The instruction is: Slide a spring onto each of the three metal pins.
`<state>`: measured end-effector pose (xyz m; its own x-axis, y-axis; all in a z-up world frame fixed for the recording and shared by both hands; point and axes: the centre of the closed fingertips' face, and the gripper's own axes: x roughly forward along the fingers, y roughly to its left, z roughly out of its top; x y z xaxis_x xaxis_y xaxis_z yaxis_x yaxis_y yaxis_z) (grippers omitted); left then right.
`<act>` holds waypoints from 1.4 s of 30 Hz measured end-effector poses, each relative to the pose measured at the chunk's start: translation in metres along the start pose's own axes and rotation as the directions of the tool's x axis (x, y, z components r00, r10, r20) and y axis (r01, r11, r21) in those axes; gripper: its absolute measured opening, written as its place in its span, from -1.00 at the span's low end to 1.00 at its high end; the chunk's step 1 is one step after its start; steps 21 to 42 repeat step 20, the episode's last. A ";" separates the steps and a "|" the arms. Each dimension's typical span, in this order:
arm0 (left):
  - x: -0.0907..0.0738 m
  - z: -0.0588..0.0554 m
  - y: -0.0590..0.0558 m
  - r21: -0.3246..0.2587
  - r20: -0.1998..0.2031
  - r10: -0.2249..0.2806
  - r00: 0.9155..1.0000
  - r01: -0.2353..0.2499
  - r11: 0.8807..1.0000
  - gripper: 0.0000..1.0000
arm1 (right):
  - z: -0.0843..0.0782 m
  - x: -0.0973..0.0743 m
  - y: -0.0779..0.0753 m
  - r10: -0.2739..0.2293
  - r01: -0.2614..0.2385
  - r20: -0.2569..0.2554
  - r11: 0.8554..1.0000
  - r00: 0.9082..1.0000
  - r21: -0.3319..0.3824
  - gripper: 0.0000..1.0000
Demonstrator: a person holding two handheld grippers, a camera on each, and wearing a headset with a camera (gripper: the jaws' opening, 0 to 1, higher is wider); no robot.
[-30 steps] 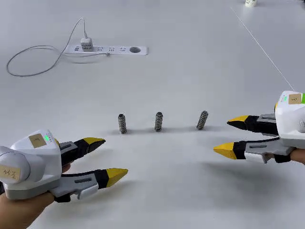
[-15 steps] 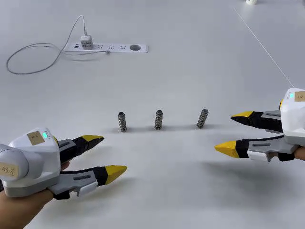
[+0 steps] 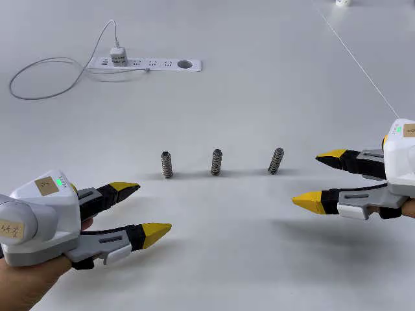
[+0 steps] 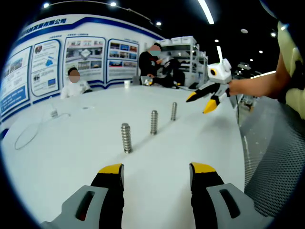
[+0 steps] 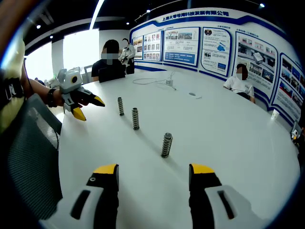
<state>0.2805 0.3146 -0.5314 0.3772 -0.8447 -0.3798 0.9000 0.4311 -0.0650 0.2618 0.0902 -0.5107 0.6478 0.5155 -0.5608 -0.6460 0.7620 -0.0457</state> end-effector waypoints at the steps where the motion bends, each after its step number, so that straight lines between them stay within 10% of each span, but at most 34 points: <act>1: 0.000 0.000 0.000 -0.002 0.000 0.002 1.000 -0.002 1.000 0.13 | 0.000 0.000 0.000 0.001 -0.001 0.001 1.000 1.000 0.002 0.22; 42: -0.001 -0.002 0.003 -0.011 -0.006 0.007 1.000 -0.007 1.000 0.15 | 0.000 0.002 0.004 0.012 -0.012 -0.003 1.000 1.000 0.006 0.24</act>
